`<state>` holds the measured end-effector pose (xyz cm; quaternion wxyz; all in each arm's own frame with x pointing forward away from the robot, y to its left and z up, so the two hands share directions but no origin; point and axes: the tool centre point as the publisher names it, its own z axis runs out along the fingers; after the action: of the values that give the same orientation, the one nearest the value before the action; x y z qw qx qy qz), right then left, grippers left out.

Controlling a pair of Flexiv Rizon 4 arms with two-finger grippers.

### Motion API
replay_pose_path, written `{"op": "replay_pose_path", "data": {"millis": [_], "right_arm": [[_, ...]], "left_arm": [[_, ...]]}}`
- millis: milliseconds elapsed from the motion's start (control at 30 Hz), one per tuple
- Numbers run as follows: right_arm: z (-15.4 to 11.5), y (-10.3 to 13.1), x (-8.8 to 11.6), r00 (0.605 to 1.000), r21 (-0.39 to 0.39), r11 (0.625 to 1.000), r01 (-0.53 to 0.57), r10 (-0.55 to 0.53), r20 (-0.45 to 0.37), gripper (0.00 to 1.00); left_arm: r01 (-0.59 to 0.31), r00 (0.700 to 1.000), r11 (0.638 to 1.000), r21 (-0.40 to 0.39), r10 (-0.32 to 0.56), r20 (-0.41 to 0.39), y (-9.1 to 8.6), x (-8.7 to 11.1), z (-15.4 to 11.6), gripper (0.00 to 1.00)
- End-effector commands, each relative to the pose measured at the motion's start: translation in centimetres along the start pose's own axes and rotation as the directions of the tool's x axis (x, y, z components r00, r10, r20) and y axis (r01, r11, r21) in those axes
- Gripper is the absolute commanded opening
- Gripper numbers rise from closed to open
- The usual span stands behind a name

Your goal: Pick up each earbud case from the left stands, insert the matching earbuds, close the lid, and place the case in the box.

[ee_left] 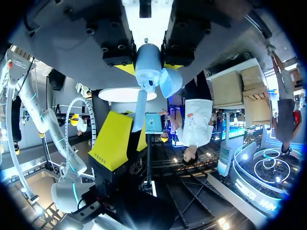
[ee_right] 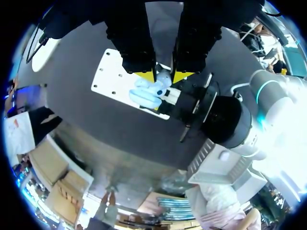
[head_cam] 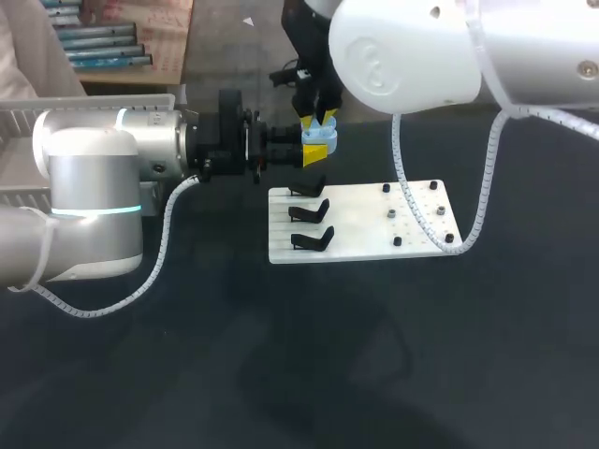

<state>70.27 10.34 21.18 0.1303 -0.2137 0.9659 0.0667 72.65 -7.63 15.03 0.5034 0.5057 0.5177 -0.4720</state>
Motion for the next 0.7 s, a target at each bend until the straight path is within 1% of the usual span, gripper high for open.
{"op": "replay_pose_path", "data": {"millis": [33, 700], "right_arm": [[0.09, -0.16, 0.38, 1.0, -0.007, 1.0, -0.005, 0.005, 0.017, 0.0], [0.53, -0.1, 0.5, 1.0, -0.032, 0.999, -0.003, 0.004, 0.014, 0.0]], "left_arm": [[-0.005, 1.0, 1.0, -0.008, 0.005, 0.005, -0.21, 0.09, 0.04, 0.0], [-0.005, 1.0, 1.0, -0.008, 0.005, 0.005, -0.21, 0.09, 0.04, 0.0]]}}
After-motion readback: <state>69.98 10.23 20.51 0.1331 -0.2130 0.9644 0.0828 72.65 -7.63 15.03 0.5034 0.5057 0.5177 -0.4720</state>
